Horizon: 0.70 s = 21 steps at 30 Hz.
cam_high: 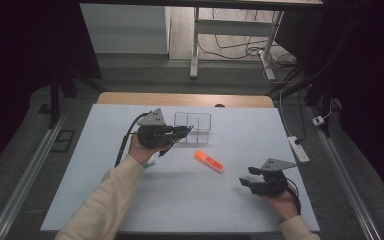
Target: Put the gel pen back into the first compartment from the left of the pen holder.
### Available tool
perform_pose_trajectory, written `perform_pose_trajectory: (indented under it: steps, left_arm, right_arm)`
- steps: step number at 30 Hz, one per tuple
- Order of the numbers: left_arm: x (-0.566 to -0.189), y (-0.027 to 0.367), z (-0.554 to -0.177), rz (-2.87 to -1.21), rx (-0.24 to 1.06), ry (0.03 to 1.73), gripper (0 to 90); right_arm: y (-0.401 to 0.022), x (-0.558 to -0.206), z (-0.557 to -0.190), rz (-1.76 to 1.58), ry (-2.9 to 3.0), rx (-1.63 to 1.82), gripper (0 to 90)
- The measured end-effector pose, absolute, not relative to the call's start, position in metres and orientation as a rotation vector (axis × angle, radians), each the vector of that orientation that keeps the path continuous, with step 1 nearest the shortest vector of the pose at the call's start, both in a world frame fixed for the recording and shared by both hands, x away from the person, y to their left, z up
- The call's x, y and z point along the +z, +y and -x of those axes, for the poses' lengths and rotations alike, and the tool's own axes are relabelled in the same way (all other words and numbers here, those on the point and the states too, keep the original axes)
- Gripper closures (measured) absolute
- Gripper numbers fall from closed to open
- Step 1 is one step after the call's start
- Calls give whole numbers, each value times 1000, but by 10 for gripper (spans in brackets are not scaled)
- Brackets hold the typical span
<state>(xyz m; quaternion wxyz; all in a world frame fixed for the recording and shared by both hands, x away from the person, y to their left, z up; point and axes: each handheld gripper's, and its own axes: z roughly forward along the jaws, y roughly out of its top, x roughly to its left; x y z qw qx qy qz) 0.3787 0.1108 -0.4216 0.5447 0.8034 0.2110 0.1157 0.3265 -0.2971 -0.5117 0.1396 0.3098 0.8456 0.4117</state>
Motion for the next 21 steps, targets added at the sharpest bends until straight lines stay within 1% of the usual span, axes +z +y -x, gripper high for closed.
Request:
perform_pose_trajectory:
  steps: [21]
  left_arm:
    - [-409,114,-410,-1838,257,569,802]
  right_arm:
    - [-297,-513,-327,-905,2446,1184,397]
